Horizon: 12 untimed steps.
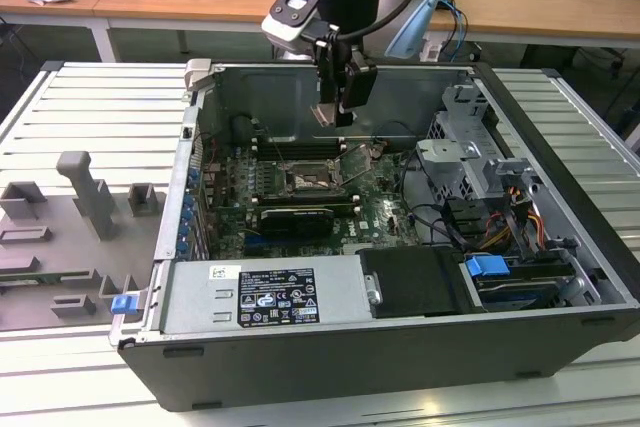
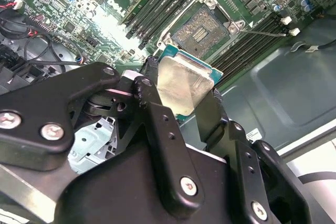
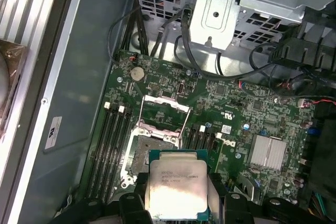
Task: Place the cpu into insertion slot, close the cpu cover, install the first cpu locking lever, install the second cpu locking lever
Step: 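Place the cpu into insertion slot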
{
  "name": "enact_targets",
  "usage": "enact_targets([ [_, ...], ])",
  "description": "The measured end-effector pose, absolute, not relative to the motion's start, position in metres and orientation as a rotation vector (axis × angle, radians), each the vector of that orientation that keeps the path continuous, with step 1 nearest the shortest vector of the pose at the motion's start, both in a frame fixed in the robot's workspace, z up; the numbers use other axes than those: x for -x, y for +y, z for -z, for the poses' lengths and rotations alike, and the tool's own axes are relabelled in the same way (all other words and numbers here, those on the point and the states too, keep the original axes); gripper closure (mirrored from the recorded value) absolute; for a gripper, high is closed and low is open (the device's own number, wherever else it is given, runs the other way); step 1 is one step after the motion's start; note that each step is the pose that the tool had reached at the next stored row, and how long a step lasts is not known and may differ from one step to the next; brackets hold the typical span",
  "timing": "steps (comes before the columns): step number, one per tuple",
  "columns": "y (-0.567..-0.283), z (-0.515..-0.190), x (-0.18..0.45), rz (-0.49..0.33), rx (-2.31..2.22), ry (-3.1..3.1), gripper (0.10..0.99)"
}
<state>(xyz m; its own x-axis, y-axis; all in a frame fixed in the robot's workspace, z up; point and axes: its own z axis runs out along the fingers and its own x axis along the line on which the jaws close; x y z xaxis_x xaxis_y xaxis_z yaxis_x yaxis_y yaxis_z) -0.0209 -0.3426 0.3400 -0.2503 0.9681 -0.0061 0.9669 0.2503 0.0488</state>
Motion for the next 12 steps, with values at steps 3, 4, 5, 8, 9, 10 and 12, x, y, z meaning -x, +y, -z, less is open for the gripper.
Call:
enact_targets([
  [3, -0.3426, -0.3393, 0.0209, -0.054, -1.902, 2.456, 0.561],
  [4, -0.3426, -0.3390, 0.0209, -0.054, -1.903, 2.456, 0.561],
  [5, -0.3426, -0.3387, 0.0209, -0.054, -1.903, 2.455, 0.561],
  [8, -0.3426, -0.3377, 0.0209, -0.054, -1.904, 2.455, 0.561],
  [9, -0.3426, -0.3373, 0.0209, -0.054, -1.904, 2.455, 0.561],
  [10, -0.3426, -0.3370, 0.0209, -0.054, -1.904, 2.454, 0.561],
  [12, -0.3426, -0.3358, 0.0209, -0.054, -1.905, 2.454, 0.561],
])
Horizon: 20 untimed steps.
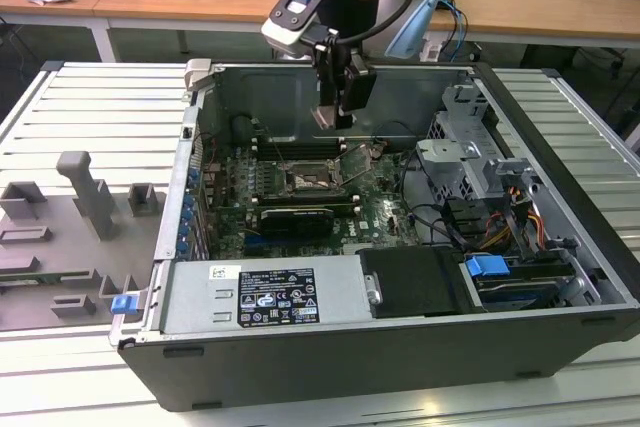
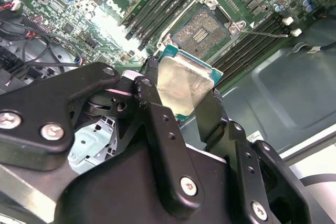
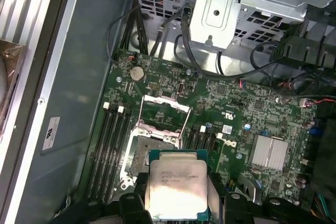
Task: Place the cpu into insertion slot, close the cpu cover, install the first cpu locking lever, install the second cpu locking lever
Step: 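Place the cpu into insertion slot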
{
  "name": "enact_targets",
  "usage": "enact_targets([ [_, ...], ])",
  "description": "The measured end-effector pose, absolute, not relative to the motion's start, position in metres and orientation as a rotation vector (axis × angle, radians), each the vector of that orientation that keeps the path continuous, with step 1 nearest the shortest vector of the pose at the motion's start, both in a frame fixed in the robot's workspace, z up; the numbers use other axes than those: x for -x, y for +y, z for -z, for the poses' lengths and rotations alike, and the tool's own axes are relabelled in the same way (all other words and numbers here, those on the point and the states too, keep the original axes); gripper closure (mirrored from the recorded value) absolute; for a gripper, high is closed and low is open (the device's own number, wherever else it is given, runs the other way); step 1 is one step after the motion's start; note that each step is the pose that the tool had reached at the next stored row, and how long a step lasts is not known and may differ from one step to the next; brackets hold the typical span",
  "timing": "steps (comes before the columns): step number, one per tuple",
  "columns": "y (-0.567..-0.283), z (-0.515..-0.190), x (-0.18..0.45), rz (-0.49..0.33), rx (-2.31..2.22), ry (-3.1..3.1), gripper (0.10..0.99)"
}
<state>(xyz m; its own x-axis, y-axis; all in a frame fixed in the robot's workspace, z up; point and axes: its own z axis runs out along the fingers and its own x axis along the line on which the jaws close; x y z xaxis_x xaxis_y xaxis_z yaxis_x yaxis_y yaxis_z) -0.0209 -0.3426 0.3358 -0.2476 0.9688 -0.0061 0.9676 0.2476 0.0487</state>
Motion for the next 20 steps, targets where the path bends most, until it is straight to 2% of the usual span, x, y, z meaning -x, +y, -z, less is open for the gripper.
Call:
enact_targets([
  [20, -0.3426, -0.3277, 0.0243, -0.050, -2.081, 2.303, 0.561],
])
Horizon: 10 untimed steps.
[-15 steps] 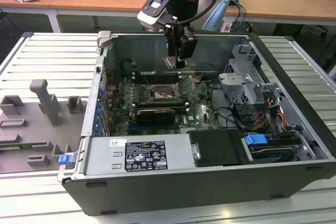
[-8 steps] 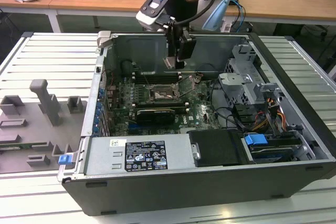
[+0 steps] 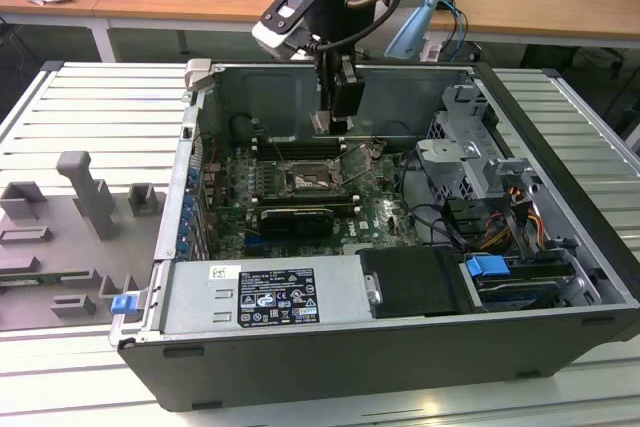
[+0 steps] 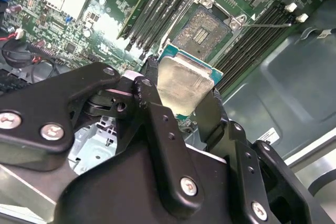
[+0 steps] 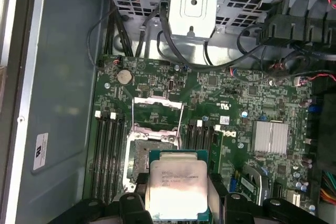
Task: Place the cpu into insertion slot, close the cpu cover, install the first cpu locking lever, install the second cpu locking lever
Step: 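Place the cpu into insertion slot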
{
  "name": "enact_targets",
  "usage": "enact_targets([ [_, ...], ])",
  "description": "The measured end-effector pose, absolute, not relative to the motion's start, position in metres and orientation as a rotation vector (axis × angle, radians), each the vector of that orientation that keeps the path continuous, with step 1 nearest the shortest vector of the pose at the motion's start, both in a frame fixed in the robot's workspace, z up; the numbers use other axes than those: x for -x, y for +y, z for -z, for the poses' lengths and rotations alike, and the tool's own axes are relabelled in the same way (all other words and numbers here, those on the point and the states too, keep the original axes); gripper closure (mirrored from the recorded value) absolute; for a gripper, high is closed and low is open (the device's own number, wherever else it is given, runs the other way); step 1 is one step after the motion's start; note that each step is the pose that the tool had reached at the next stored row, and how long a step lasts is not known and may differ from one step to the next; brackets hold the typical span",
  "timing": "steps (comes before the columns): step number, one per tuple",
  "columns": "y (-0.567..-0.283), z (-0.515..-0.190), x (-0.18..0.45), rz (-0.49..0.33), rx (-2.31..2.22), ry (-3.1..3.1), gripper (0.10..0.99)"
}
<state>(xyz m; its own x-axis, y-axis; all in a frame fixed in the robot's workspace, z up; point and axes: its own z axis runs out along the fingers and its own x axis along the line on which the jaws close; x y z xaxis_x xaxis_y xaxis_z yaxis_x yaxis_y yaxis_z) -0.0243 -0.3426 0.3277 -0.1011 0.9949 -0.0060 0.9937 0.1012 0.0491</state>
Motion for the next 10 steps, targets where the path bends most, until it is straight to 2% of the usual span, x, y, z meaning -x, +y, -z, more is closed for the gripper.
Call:
enact_targets([
  [10, -0.3417, -0.3189, 0.0250, -0.050, -2.082, 2.302, 0.561],
])
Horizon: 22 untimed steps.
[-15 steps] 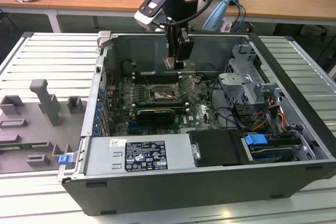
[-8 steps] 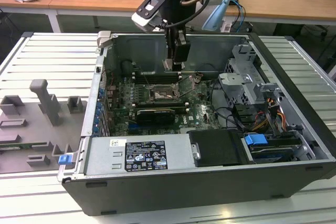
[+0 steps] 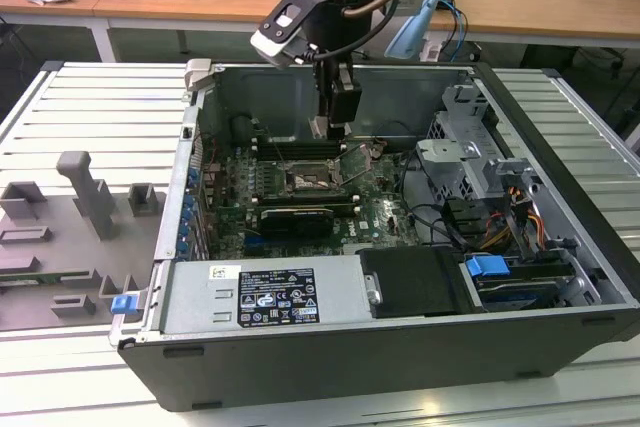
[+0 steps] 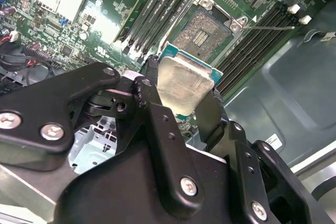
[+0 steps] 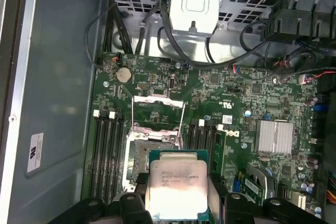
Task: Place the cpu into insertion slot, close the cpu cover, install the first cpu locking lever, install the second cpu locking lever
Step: 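Place the cpu into insertion slot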
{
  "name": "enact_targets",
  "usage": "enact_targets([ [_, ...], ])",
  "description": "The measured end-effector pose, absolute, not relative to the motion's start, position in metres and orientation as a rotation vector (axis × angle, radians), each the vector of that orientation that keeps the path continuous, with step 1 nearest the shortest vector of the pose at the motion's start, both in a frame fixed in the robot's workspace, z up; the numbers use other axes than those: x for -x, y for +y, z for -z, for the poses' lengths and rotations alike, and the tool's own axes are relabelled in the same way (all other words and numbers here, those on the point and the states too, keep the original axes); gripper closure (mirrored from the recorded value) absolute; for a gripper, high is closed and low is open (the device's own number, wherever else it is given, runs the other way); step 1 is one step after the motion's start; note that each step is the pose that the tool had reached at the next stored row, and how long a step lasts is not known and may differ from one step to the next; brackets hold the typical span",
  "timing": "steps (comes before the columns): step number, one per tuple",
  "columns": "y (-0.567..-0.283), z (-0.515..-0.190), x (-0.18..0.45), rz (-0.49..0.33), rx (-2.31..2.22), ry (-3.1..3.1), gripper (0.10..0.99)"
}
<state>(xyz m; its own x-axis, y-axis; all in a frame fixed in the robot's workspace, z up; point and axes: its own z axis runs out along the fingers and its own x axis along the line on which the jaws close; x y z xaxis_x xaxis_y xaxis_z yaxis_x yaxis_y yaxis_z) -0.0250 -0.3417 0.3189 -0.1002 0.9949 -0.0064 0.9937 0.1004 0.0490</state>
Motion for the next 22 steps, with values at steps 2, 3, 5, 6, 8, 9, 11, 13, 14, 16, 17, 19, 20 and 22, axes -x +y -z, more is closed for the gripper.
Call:
enact_targets([
  [2, -0.3417, -0.3177, 0.0249, -0.050, -2.082, 2.302, 0.561],
  [3, -0.3416, -0.3168, 0.0249, -0.050, -2.082, 2.302, 0.561],
  [5, -0.3416, -0.3162, 0.0249, -0.050, -2.082, 2.302, 0.561],
  [6, -0.3416, -0.3155, 0.0249, -0.050, -2.082, 2.302, 0.561],
  [8, -0.3417, -0.3145, 0.0250, -0.050, -2.082, 2.302, 0.561],
  [9, -0.3417, -0.3139, 0.0249, -0.050, -2.082, 2.302, 0.561],
  [11, -0.3417, -0.3129, 0.0249, -0.050, -2.082, 2.302, 0.561],
  [13, -0.3416, -0.3119, 0.0249, -0.050, -2.082, 2.302, 0.561],
  [14, -0.3416, -0.3116, 0.0250, -0.050, -2.082, 2.302, 0.561],
  [16, -0.3416, -0.3111, 0.0250, -0.050, -2.082, 2.302, 0.561],
  [17, -0.3417, -0.3108, 0.0249, -0.050, -2.082, 2.302, 0.561],
  [19, -0.3416, -0.3103, 0.0249, -0.050, -2.082, 2.302, 0.561],
  [20, -0.3417, -0.3101, 0.0249, -0.050, -2.082, 2.302, 0.561],
  [22, -0.3416, -0.3092, 0.0249, -0.050, -2.082, 2.302, 0.561],
])
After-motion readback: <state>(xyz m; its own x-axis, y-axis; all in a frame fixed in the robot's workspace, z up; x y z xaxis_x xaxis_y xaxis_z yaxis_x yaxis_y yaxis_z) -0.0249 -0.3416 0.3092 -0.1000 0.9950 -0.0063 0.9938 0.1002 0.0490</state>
